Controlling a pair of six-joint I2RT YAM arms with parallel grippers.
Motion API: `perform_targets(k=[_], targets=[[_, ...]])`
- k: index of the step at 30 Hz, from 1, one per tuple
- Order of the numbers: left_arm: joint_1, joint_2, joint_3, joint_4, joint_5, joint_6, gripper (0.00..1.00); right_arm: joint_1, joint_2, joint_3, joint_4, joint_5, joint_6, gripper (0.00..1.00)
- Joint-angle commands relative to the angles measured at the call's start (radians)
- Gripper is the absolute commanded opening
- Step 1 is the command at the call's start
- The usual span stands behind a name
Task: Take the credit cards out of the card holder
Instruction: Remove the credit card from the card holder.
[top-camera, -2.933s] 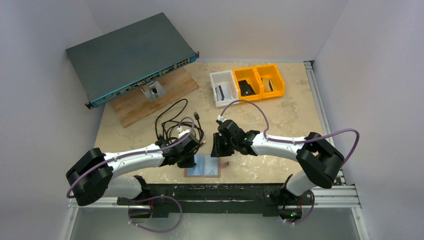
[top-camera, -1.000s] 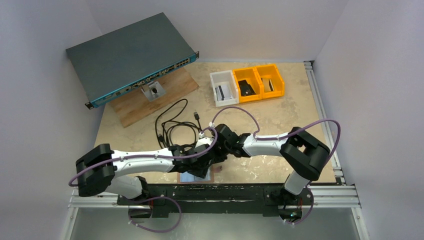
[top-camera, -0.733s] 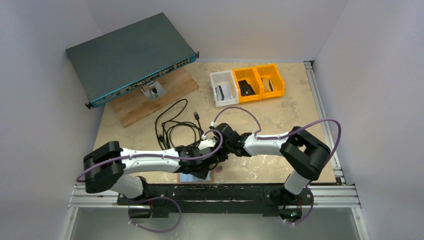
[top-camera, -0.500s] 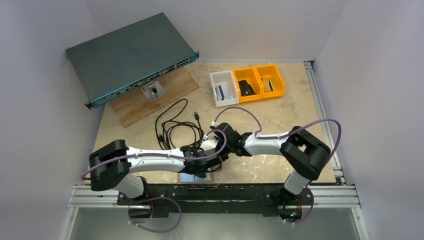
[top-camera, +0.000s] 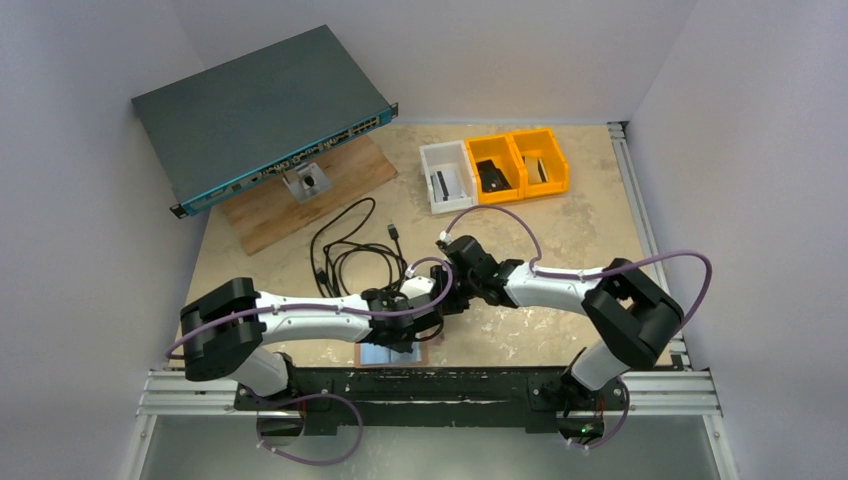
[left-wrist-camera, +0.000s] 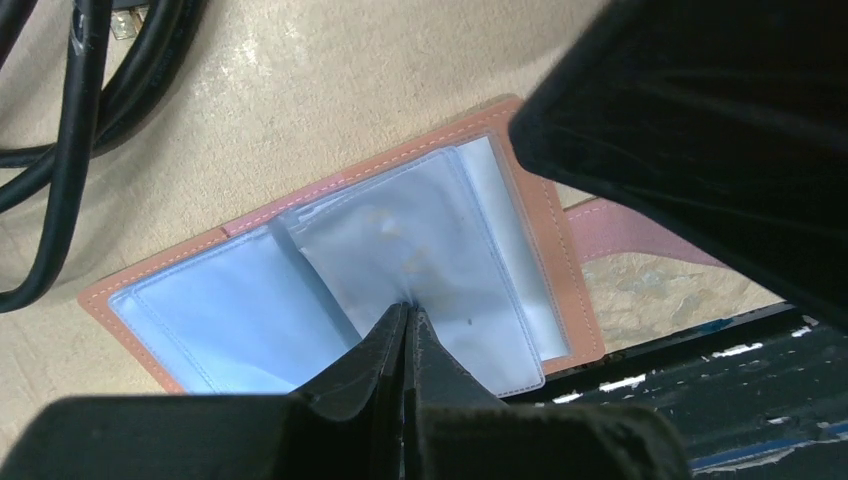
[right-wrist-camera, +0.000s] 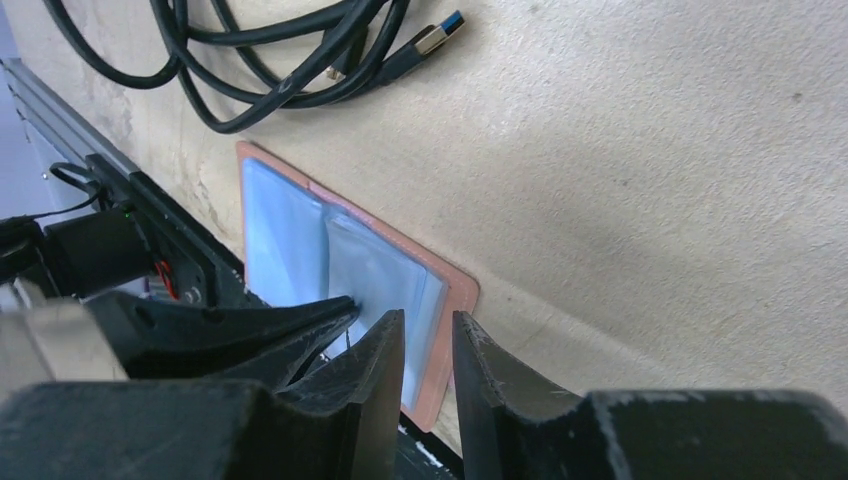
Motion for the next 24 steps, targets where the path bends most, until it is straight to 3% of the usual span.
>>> perform_targets(k=[1, 9, 20, 24], targets=[[0.053, -0.050, -0.069, 0.065, 0.061, -0.028, 0.00, 0.014, -0.036, -0.006, -0.004, 0.012, -0.024, 0.25], [0.170, -0.223, -0.200, 0.189, 0.161, -0.044, 0.00, 0.041, -0.053, 0.003, 0.001, -0.014, -0.035, 0.27], [0.192, -0.348, -0.257, 0.239, 0.180, -0.077, 0.00, 0.087, -0.006, 0.030, 0.019, -0.047, -0.045, 0.33], [0.199, -0.361, -0.262, 0.236, 0.183, -0.080, 0.00, 0.090, 0.015, 0.014, 0.082, -0.091, -0.022, 0.42]])
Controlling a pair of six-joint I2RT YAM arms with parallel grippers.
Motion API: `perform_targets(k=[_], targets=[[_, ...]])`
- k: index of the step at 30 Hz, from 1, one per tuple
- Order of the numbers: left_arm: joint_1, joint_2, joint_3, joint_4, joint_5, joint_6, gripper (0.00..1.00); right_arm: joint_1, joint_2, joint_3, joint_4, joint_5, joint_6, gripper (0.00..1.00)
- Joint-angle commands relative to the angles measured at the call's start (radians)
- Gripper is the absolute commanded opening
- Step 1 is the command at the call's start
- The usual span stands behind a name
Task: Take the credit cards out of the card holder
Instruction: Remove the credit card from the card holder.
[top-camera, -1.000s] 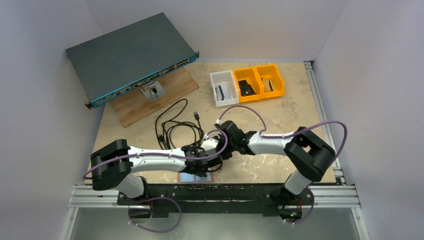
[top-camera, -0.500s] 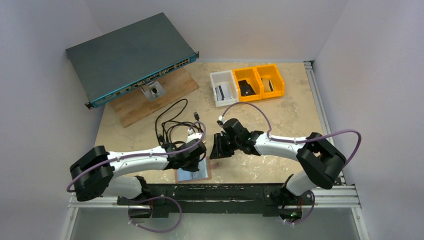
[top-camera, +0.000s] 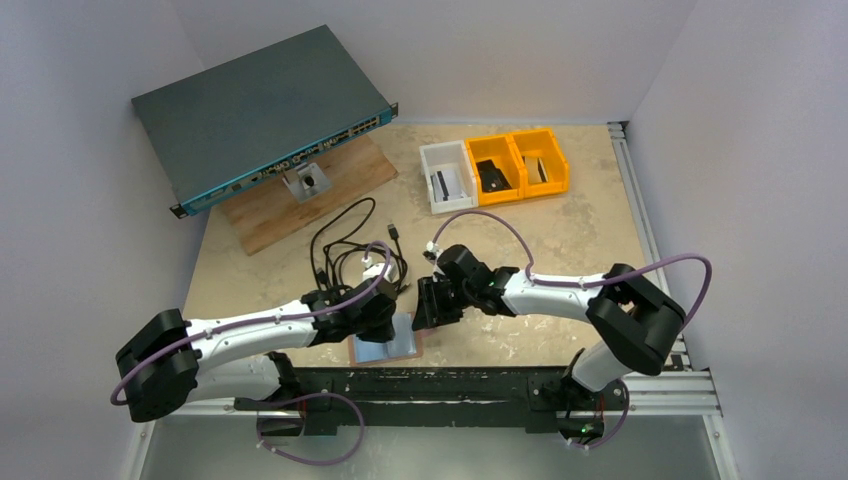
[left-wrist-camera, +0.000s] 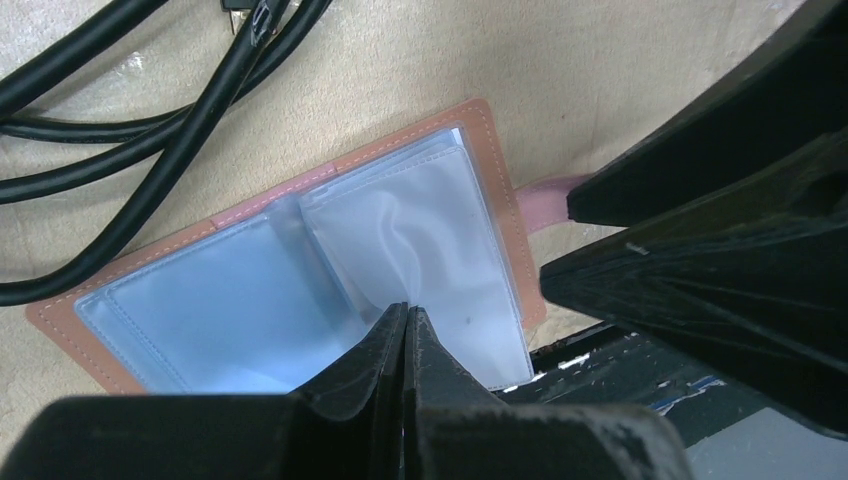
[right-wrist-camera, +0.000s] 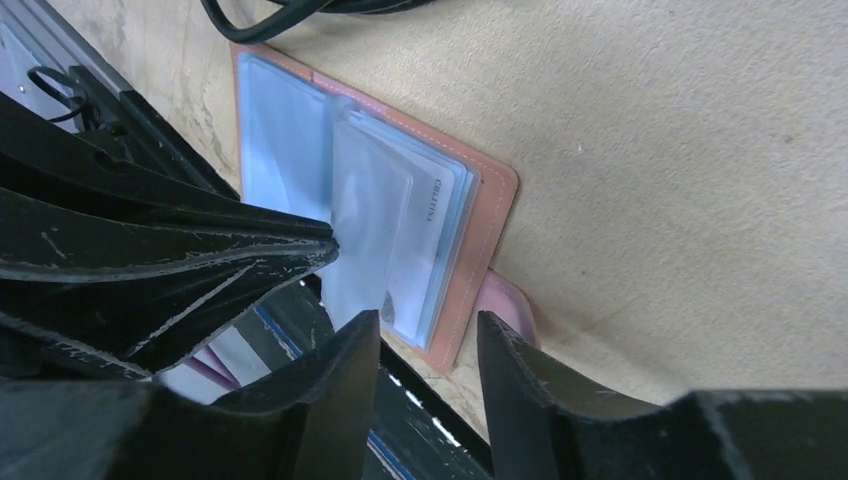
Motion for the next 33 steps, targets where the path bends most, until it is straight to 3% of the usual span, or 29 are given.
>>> perform_targets(k=[1, 15, 22, 26, 33], targets=[[0.012, -0.027, -0.011, 0.044, 0.015, -0.023, 0.00, 0.006, 0.021, 0.014, 0.088, -0.065, 0.011, 0.43], [0.017, -0.044, -0.024, 0.052, 0.030, -0.027, 0.00, 0.008, 0.097, 0.018, 0.208, -0.108, 0.064, 0.39], [0.017, -0.056, -0.008, 0.018, 0.023, -0.018, 0.00, 0.008, 0.121, 0.027, 0.224, -0.117, 0.075, 0.19], [0.017, -0.072, 0.019, -0.034, 0.003, -0.011, 0.16, 0.007, 0.102, 0.018, 0.220, -0.115, 0.078, 0.01], [0.016, -0.101, 0.088, -0.151, -0.056, -0.003, 0.22, -0.032, 0.037, -0.021, 0.167, -0.098, 0.036, 0.00]])
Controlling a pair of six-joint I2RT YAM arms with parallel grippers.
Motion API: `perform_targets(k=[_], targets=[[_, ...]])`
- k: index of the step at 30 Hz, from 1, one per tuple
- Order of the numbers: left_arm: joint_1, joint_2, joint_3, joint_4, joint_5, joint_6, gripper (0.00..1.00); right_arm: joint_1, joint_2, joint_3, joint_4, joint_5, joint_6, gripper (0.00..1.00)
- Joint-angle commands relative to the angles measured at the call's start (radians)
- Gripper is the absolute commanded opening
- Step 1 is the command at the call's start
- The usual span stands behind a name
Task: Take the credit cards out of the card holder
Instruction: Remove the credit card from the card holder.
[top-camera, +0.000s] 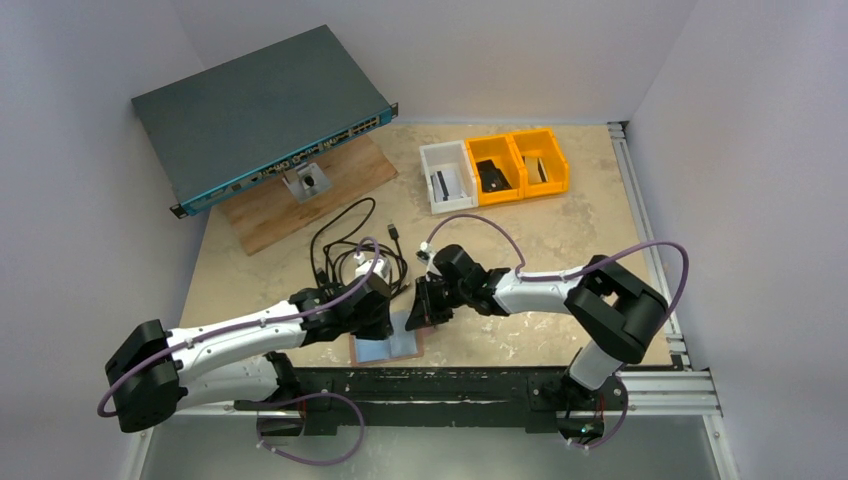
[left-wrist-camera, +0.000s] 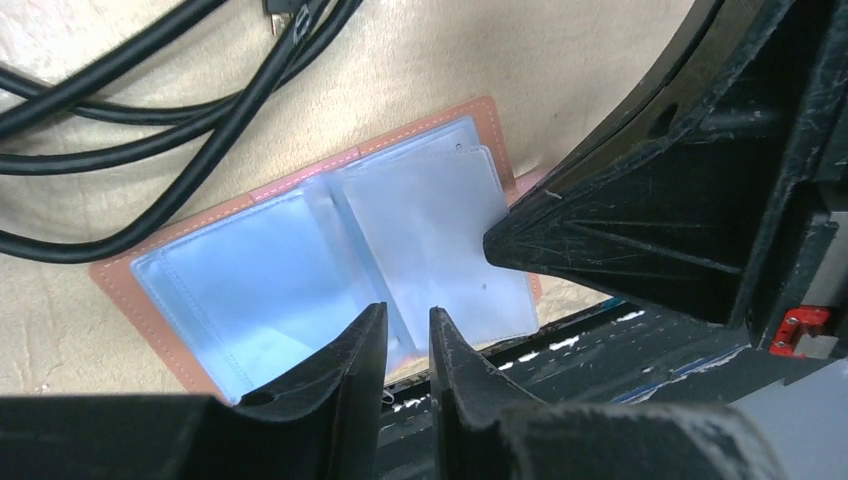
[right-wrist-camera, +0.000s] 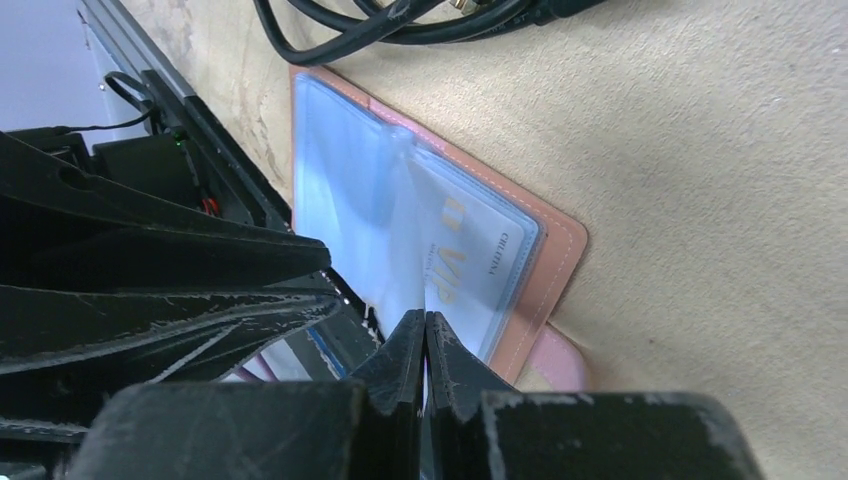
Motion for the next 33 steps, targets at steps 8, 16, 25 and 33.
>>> perform_targets(k=[8, 16, 25, 33], targets=[[0.006, -0.005, 0.101, -0.132, -0.088, -0.020, 0.20, -0.096, -0.164, -0.016, -0.165, 0.047, -0.140, 0.00], [0.013, -0.004, 0.121, -0.158, -0.098, -0.030, 0.18, -0.066, -0.101, 0.052, -0.151, 0.045, -0.123, 0.00], [0.032, -0.053, 0.128, -0.199, -0.101, -0.011, 0.18, 0.042, 0.021, 0.138, -0.025, 0.016, -0.017, 0.30], [0.044, -0.103, 0.135, -0.233, -0.107, -0.002, 0.18, 0.052, 0.102, 0.205, -0.015, 0.012, -0.005, 0.50]])
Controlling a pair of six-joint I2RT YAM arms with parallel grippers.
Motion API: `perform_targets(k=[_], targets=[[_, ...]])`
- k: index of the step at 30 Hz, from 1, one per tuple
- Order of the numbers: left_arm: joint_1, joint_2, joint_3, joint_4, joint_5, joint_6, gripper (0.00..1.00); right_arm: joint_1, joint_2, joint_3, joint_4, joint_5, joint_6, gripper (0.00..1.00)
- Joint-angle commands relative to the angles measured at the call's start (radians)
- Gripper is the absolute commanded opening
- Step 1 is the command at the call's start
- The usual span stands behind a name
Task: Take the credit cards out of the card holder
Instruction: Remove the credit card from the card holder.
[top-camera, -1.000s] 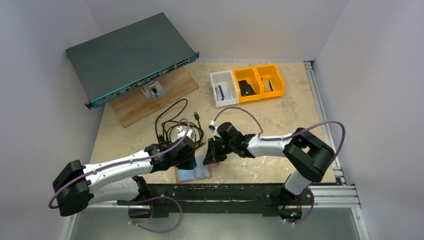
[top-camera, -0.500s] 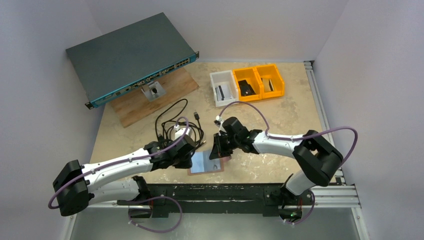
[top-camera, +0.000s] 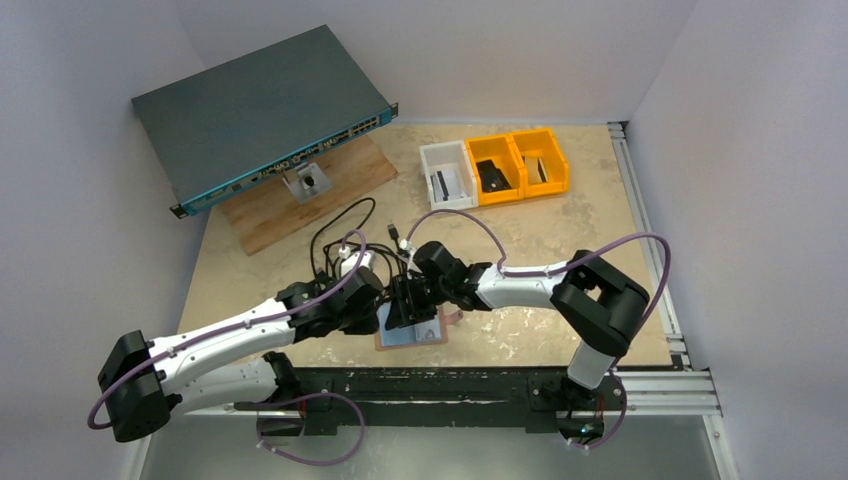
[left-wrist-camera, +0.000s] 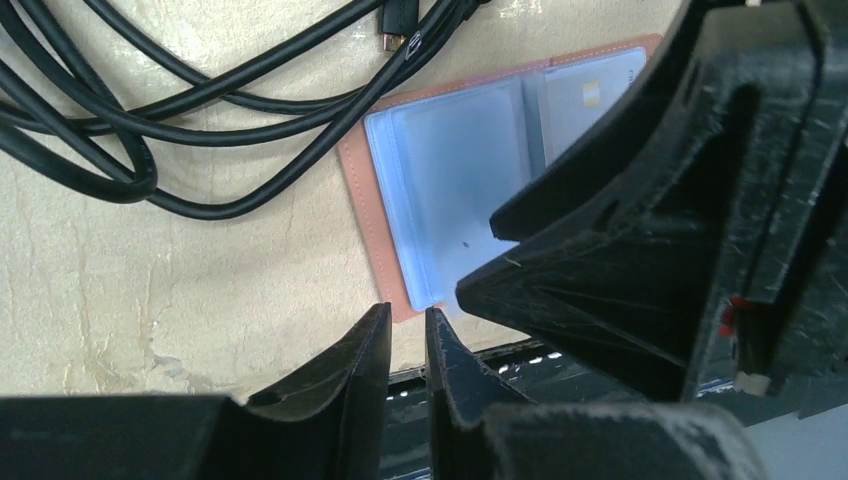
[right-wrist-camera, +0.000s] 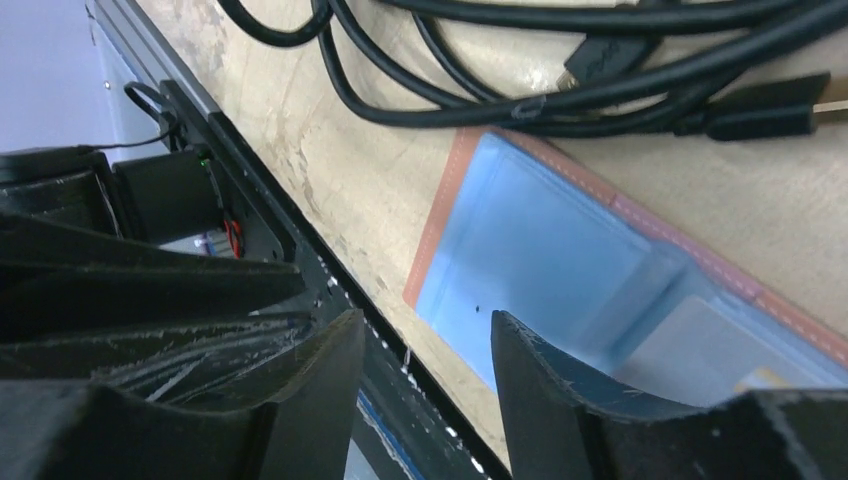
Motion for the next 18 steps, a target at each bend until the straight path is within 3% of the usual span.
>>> perform_targets(k=[1, 6, 12, 18], targets=[[0.010, -0.033, 0.048, -0.020, -0.020, 0.017, 0.18, 0.001, 0.027, 0.058, 0.046, -0.014, 0.020, 0.52], [0.011, -0.012, 0.061, 0.005, 0.020, 0.030, 0.19, -0.001, 0.008, 0.068, 0.014, -0.003, 0.016, 0.56], [0.038, 0.073, 0.058, 0.155, 0.172, 0.023, 0.22, -0.069, -0.171, -0.039, -0.079, 0.128, 0.002, 0.54], [0.091, 0.184, 0.039, 0.344, 0.362, -0.016, 0.23, -0.086, -0.256, -0.094, -0.222, 0.269, -0.048, 0.45]])
